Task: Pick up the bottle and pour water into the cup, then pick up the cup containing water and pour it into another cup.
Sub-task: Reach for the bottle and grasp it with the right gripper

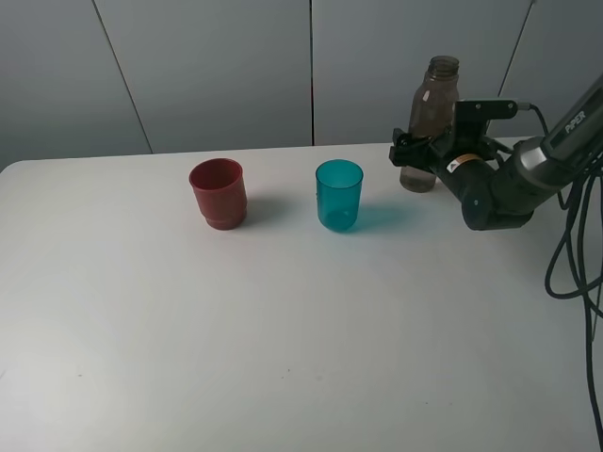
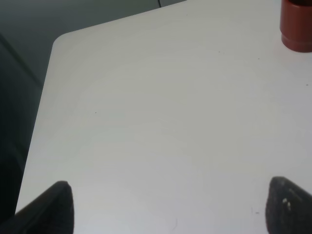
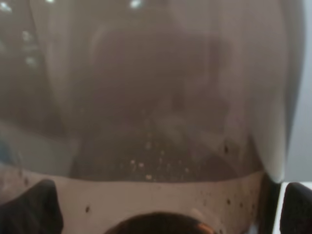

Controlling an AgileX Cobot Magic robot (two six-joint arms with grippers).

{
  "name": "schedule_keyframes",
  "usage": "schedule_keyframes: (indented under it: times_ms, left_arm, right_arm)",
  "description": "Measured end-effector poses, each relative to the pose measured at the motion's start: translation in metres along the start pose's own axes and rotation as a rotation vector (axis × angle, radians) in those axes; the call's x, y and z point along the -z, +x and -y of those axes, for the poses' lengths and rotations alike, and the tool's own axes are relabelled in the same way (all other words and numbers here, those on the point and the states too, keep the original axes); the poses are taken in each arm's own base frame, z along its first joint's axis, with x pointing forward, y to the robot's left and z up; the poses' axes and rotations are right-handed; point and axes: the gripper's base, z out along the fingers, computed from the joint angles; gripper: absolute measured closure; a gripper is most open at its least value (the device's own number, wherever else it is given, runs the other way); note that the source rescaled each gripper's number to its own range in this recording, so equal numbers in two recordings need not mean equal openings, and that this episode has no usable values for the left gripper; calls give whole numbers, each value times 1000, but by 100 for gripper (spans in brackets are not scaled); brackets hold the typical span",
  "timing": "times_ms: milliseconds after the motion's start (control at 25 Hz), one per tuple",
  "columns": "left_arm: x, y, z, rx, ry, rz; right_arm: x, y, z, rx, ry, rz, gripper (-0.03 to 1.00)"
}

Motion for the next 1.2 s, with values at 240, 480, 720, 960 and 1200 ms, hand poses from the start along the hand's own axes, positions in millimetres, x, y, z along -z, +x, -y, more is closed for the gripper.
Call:
schedule_keyframes:
  times_ms: [240,480,720,960,1200]
  left_arm:
    - [0,0,0,0,0,0]
    - [0,0,0,0,0,0]
    - [0,0,0,0,0,0]
    - [0,0,0,0,0,0]
    - [0,0,0,0,0,0]
  right_arm:
    - [0,0,0,-1,0,12,-3]
    - [0,4,0,18,-5,7,-3]
    - [0,3,-1,61,-17,9,-3]
    - [0,3,-2,82,-21,9,97]
    - [0,3,-1,88,-28,9,97]
